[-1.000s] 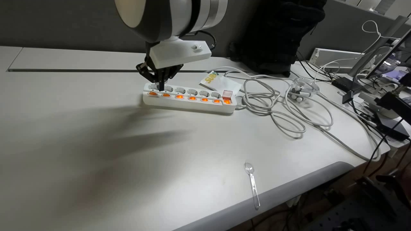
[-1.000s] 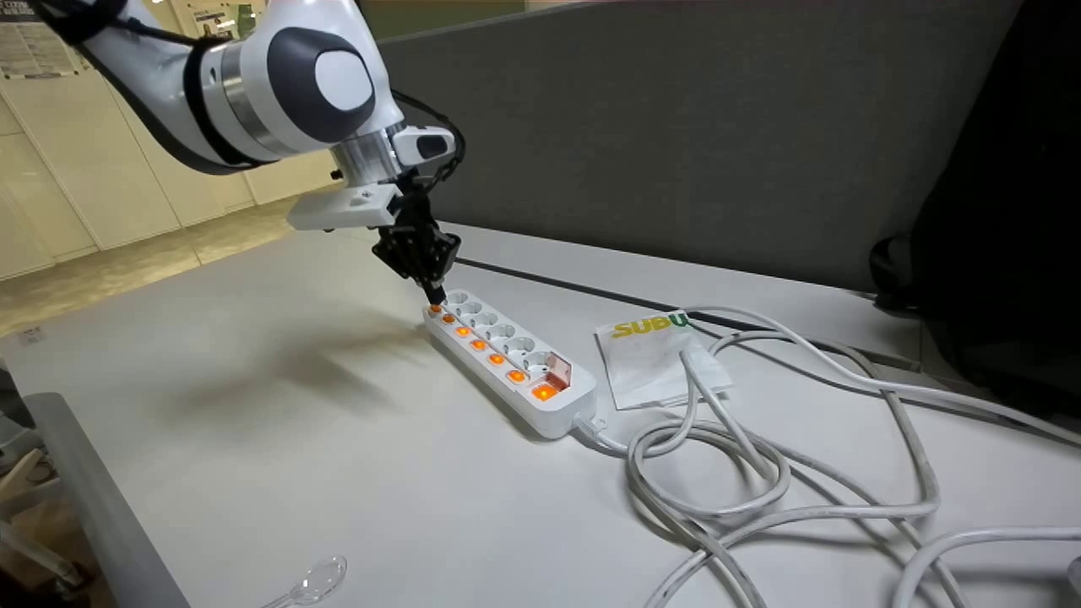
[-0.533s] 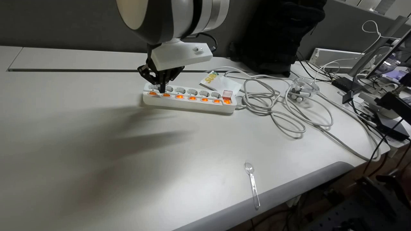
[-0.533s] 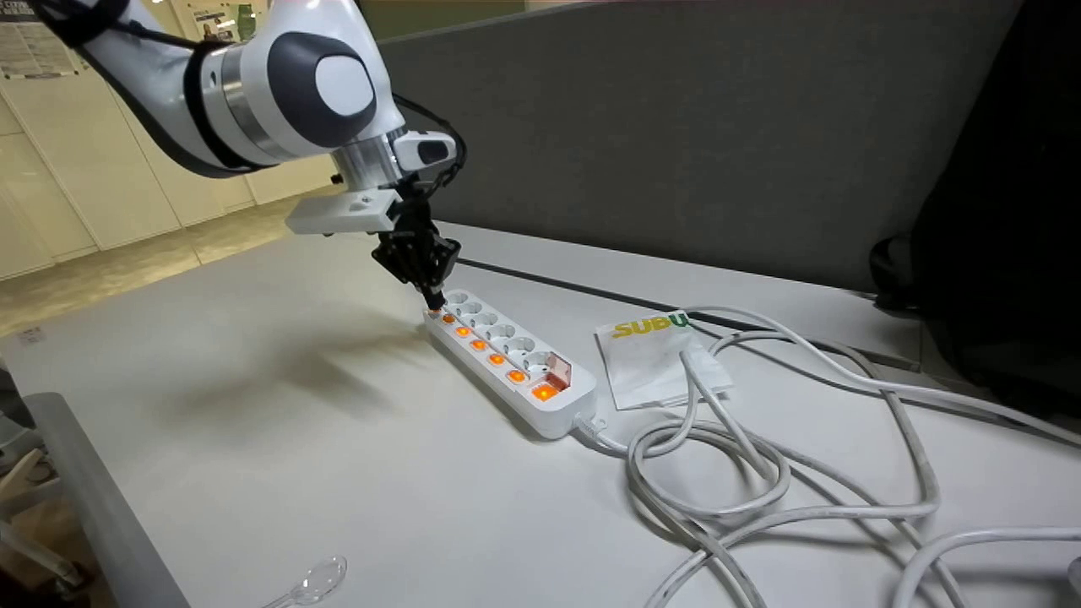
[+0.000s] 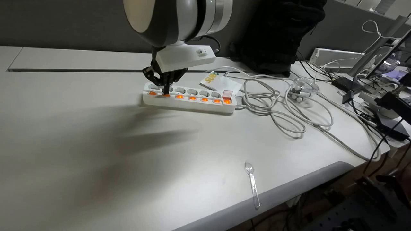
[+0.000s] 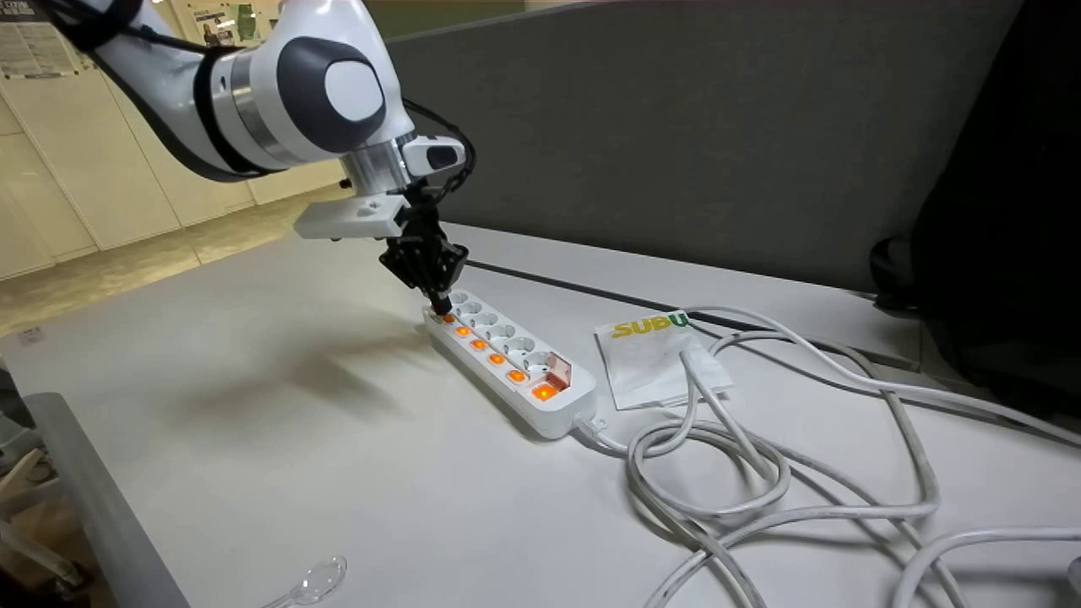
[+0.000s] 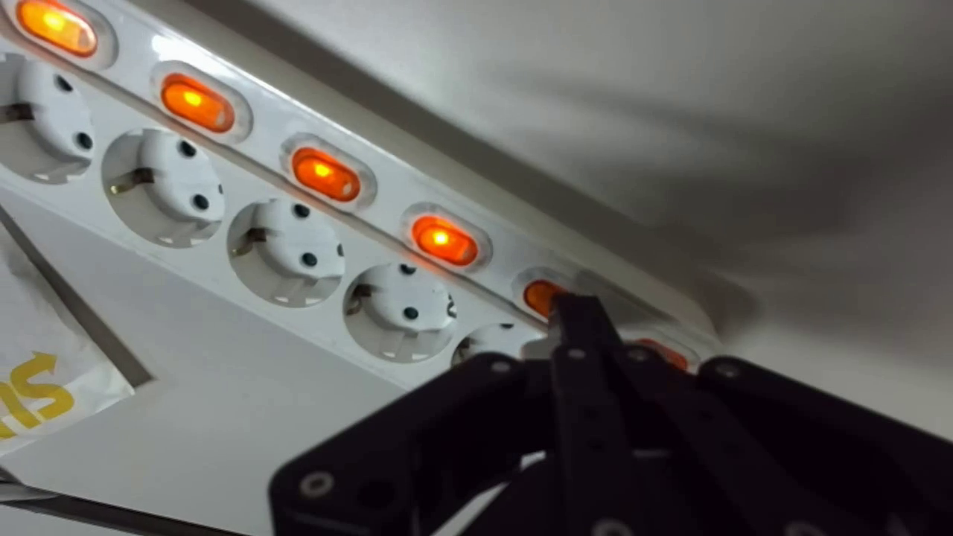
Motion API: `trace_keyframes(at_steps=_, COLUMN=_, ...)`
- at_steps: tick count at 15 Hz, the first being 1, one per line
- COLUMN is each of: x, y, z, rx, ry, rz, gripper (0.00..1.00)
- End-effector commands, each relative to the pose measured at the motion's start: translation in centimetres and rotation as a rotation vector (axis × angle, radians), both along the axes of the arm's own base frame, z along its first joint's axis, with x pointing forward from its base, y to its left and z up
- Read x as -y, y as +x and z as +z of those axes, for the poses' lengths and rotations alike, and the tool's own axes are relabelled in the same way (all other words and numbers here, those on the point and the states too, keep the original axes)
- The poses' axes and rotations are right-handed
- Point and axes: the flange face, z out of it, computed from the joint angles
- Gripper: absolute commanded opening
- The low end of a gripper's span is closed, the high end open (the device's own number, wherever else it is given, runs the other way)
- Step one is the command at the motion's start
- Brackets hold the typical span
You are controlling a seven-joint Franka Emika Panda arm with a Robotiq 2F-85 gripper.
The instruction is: Turn on the second switch from the left
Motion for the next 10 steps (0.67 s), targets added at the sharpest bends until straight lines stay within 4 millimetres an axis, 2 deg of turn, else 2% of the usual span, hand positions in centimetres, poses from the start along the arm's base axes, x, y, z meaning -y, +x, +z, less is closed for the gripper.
trace_keyframes(at_steps=1, x=0.37, y=0.19, z=0.07, rx=0.0, ry=0.008, rz=-0.019, gripper=0.0)
trace_keyframes(at_steps=10, x=0.23, y=0.36, z=-0.66, rx=-0.01, ry=0.011, rz=-0.027, gripper=0.0)
